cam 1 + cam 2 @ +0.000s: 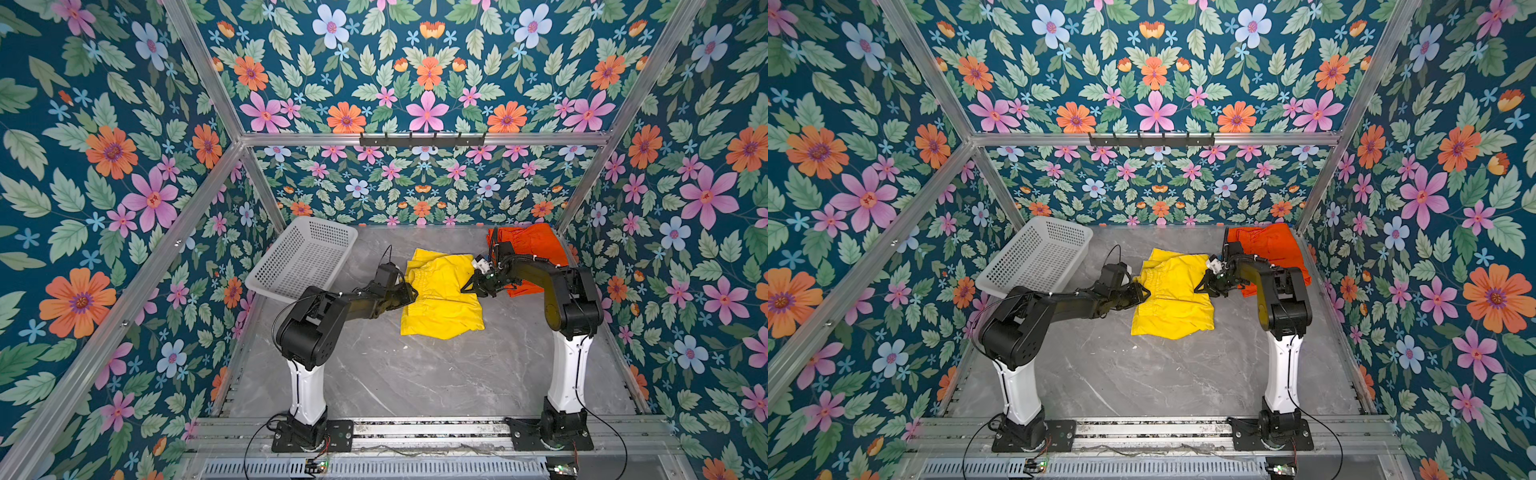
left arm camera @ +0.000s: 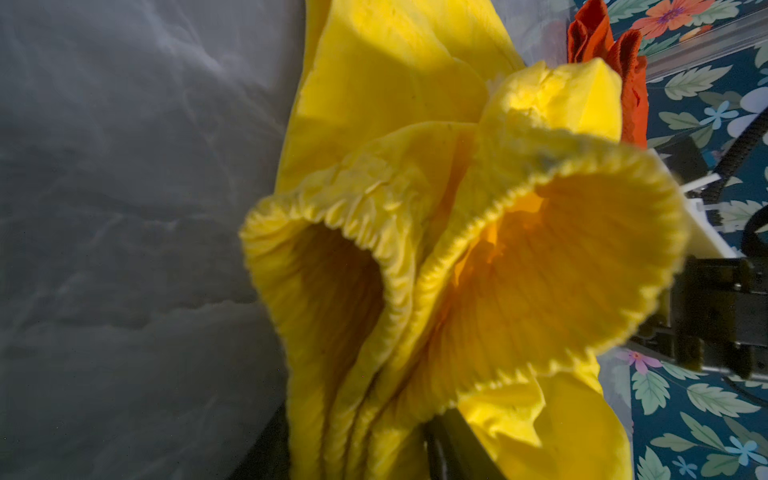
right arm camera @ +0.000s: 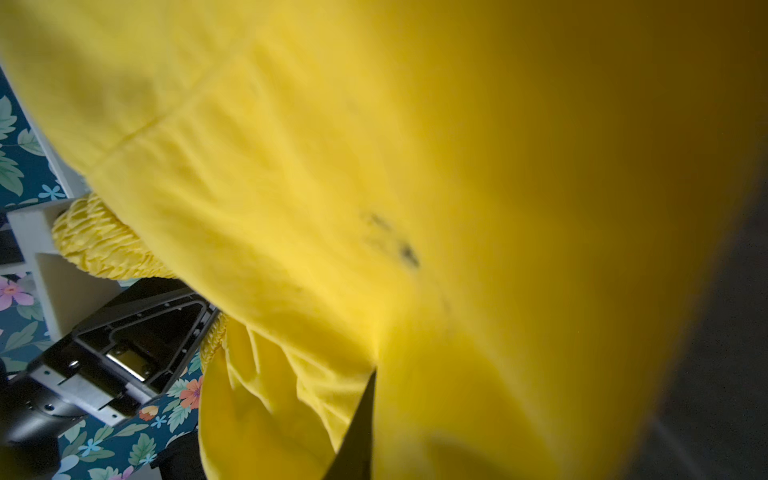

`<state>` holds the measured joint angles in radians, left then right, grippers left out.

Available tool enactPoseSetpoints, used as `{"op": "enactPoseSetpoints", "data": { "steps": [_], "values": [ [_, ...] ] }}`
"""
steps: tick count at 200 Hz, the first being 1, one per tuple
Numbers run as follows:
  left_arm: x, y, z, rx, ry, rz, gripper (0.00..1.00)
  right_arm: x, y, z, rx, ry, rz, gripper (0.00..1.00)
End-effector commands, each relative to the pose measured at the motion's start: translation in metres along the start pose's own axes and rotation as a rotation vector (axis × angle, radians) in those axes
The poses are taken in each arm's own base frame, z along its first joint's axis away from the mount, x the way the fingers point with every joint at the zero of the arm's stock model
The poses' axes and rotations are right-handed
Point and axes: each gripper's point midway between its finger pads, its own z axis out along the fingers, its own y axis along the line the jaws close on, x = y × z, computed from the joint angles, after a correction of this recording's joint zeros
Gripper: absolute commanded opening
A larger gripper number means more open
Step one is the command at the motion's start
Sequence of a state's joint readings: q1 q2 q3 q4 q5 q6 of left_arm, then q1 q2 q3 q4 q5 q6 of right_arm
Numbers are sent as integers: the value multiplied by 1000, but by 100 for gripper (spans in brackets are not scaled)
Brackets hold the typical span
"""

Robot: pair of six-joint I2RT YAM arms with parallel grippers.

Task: Fold and stack the shorts

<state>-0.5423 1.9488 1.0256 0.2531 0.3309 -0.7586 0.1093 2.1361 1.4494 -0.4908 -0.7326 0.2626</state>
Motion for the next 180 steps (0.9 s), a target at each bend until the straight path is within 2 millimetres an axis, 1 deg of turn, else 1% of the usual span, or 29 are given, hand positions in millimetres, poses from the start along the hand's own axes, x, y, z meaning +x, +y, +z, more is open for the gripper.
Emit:
{"op": "enactPoseSetpoints", "data": {
  "steps": [1,12,21,53,82,97,131,156,180],
  "values": [
    [11,6,4,-41,43,-18,30,-12,12,-16,-2,-64,-26,7],
    [7,-1,4,-21,27,-12,19,-19,19,-28,6,-96,-46,3],
    [2,-9,4,2,11,-5,14,-24,23,-39,15,-117,-65,0],
    [-21,-41,7,83,-58,27,7,-44,38,-77,60,-175,-135,0],
    [-44,-73,21,170,-102,53,5,-69,42,-108,74,-232,-166,0],
    [-56,-89,29,214,-126,71,4,-78,45,-123,81,-255,-182,0],
    [-80,-134,46,338,-171,96,5,-102,54,-162,91,-327,-217,0],
    [-89,-169,60,406,-191,128,5,-117,48,-193,85,-371,-208,0],
    [-91,-200,77,477,-193,144,5,-129,30,-224,90,-423,-172,0]
  ]
}}
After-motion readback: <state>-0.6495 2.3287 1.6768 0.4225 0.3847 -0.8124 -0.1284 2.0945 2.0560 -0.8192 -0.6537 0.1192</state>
